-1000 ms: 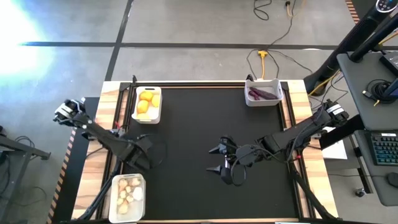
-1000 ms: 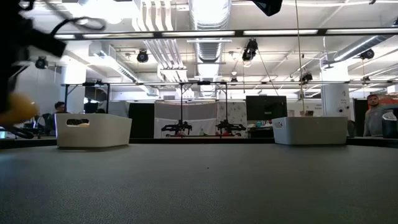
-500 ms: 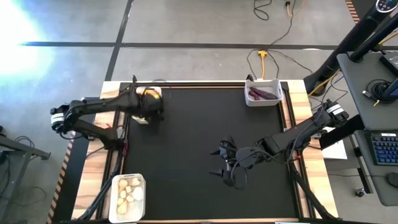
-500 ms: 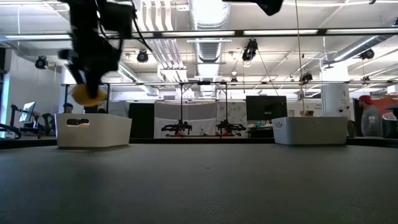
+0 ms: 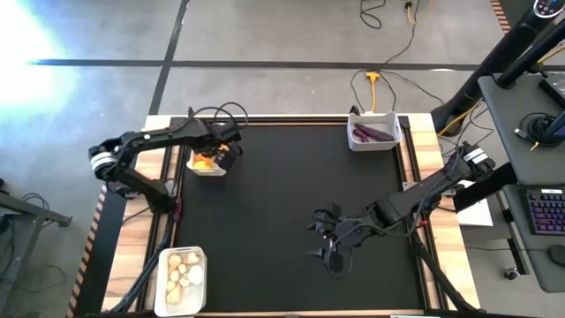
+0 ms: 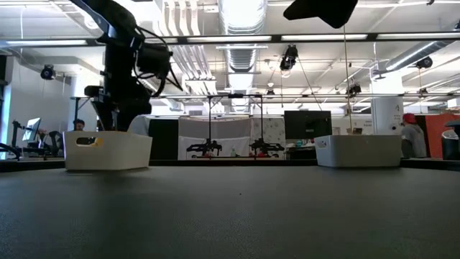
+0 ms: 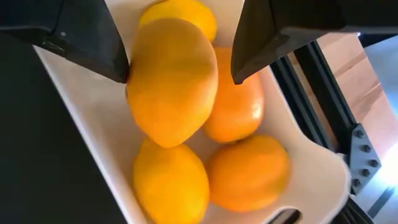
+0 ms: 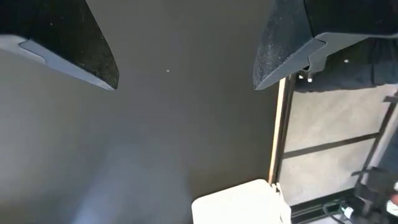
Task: Sort produce into baskets
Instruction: Put the lemon into the top white bin, then move the small eggplant to the center of the table
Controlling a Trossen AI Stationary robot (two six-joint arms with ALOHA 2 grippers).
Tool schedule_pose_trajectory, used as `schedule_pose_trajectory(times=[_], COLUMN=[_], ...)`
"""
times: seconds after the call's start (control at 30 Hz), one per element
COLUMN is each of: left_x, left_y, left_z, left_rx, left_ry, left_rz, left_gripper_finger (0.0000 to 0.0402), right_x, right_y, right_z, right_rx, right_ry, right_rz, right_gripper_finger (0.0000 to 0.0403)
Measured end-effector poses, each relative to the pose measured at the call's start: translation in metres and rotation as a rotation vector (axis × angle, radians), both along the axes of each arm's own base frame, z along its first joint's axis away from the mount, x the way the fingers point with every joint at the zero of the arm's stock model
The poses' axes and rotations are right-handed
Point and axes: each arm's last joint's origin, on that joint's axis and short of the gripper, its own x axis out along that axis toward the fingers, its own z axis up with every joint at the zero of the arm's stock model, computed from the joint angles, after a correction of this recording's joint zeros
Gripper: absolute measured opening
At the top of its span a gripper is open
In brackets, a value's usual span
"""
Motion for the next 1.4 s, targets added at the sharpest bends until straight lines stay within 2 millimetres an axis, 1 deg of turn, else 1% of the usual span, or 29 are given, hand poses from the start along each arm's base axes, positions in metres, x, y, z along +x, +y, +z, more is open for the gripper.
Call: schedule_pose_trajectory(times=[0.1,0.17,0.23,0.3,0.4,0.47,0.53,0.6,0.67,0.77,0.83,0.93,1.0,1.13,1.3,1.4], left_x=[0.003,0.004,0.004,0.003,0.0,-0.004,-0.011,-0.019,-0.026,-0.036,-0.038,-0.038,-0.035,-0.03,-0.019,-0.014], left_y=[0.0,-0.002,-0.008,-0.02,-0.046,-0.071,-0.098,-0.123,-0.144,-0.164,-0.17,-0.172,-0.171,-0.168,-0.16,-0.157], left_z=[-0.006,-0.006,0.0,0.013,0.038,0.052,0.057,0.055,0.049,0.034,0.023,0.007,-0.002,-0.018,-0.038,-0.05], left_rx=[-0.026,-0.065,-0.123,-0.152,-0.152,-0.167,-0.232,-0.325,-0.363,-0.366,-0.357,-0.371,-0.38,-0.453,-0.534,-0.632], left_ry=[0.019,0.01,-0.016,-0.05,-0.099,-0.162,-0.21,-0.21,-0.177,-0.081,-0.033,0.054,0.111,0.24,0.36,0.429], left_rz=[-0.011,-0.041,-0.069,-0.107,-0.149,-0.209,-0.264,-0.276,-0.279,-0.243,-0.219,-0.198,-0.214,-0.255,-0.288,-0.316], left_gripper_finger=[0.0268,0.0271,0.0273,0.0274,0.0274,0.0274,0.0274,0.0274,0.0274,0.0271,0.0269,0.0265,0.0262,0.0255,0.0244,0.0242], right_x=[0.0,0.0,0.0,0.0,0.001,0.001,0.002,0.002,0.003,0.004,0.006,0.007,0.007,0.006,0.005,0.005], right_y=[0.0,0.0,0.0,0.0,-0.001,-0.002,-0.003,-0.002,-0.002,-0.001,-0.001,0.0,0.0,0.001,0.004,0.005], right_z=[0.0,0.0,0.0,0.0,0.0,0.0,0.0,0.001,0.002,0.004,0.006,0.008,0.008,0.008,0.008,0.008], right_rx=[-0.013,-0.024,-0.035,-0.056,-0.101,-0.127,-0.135,-0.132,-0.13,-0.148,-0.149,-0.137,-0.136,-0.092,-0.058,-0.055], right_ry=[-0.007,-0.009,-0.011,-0.014,-0.022,-0.027,-0.029,-0.037,-0.05,-0.076,-0.102,-0.129,-0.132,-0.123,-0.113,-0.112], right_rz=[0.013,0.022,0.03,0.046,0.076,0.093,0.095,0.094,0.096,0.114,0.12,0.118,0.118,0.106,0.148,0.148], right_gripper_finger=[0.0364,0.0364,0.0364,0.0364,0.0364,0.0364,0.0364,0.0364,0.0364,0.0364,0.0364,0.0364,0.0364,0.0364,0.0364,0.0364])
